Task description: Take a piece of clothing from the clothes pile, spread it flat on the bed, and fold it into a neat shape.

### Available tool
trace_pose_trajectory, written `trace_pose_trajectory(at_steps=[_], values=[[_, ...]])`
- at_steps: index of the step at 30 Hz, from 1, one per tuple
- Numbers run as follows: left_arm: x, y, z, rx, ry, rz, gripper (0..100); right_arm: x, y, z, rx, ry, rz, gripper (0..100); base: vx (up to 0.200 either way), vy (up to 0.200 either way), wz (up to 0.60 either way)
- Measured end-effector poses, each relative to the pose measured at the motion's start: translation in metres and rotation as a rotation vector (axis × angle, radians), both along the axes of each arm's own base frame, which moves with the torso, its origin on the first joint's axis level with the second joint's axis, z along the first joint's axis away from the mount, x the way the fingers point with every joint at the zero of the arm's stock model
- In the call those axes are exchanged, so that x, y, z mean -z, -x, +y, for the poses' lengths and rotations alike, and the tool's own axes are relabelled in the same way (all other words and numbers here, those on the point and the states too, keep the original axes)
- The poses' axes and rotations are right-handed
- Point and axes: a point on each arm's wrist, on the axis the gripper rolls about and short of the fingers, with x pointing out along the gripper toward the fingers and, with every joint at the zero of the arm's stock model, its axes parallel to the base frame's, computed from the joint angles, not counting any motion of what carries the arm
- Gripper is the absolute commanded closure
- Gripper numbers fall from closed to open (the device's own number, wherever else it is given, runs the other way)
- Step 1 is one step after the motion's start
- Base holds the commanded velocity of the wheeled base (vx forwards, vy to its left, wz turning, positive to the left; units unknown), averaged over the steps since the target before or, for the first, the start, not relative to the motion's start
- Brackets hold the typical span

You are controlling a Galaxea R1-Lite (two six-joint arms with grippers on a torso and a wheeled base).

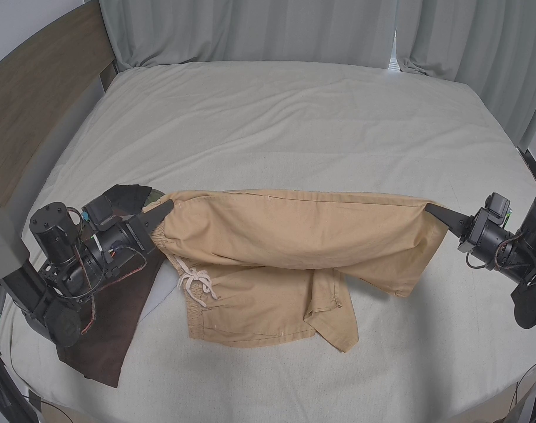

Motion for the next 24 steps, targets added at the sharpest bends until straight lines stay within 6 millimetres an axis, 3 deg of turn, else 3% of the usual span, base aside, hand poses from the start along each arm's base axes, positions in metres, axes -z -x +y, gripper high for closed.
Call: trace_pose_trajectory(at_steps=[24], values=[[0.0074, -0.0066, 0.0056, -0.023, -0.019, 0.010, 100, -0.0001, -0.0011, -0.0028, 0.013, 0.009, -0.010, 100, 0.000, 0.000, 0.00]])
